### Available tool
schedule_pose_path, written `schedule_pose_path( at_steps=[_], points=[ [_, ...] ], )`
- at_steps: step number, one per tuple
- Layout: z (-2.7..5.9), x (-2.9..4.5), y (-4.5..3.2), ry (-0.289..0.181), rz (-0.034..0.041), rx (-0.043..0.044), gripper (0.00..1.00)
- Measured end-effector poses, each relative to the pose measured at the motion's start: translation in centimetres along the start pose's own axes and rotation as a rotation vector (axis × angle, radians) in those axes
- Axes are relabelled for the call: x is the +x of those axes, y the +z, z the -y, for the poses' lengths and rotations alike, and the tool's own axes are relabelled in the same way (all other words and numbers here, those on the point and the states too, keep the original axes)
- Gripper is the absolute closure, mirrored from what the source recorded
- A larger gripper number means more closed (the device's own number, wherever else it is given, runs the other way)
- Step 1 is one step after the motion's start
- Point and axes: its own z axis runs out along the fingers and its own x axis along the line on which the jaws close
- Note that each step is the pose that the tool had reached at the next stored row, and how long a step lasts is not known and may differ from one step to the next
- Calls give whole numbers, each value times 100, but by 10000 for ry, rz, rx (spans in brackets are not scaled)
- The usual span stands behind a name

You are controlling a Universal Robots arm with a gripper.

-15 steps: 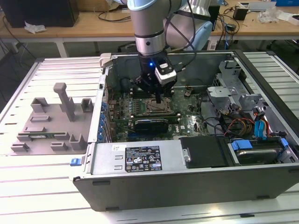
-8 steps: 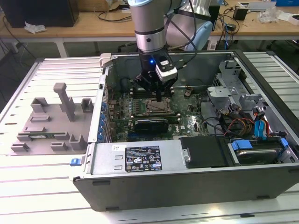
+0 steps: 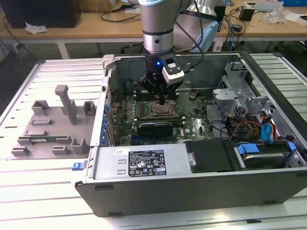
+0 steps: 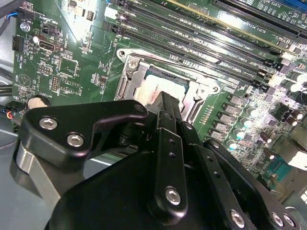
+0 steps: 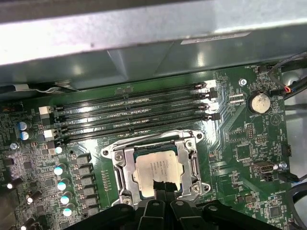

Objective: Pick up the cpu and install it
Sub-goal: 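Install the first cpu locking lever, then install the second cpu locking lever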

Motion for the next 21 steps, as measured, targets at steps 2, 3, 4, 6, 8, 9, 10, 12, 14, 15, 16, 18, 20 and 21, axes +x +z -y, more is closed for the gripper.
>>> schedule_pose_path(
  at_steps=[2, 3, 4, 6, 8, 9, 10, 12, 14, 15, 16, 18, 20, 21],
  points=[
    [0, 0, 0, 0, 1, 0, 89],
    [0, -1, 0, 0, 0, 0, 89],
    [0, -1, 0, 0, 0, 0, 89],
    [0, -1, 0, 0, 0, 0, 89],
    [0, -2, 0, 0, 0, 0, 89],
    [0, -2, 0, 0, 0, 0, 89],
    [0, -2, 0, 0, 0, 0, 89],
    [0, -2, 0, 0, 0, 0, 89],
    [-1, -4, -6, 0, -1, 1, 89],
    [1, -6, -27, 0, 0, 0, 89],
    [4, -8, -53, -1, 0, 4, 89],
    [10, -16, -143, -1, 1, 8, 89],
    [15, -22, -200, -1, 2, 14, 89],
    [16, -23, -213, -1, 3, 15, 89]
  ],
)
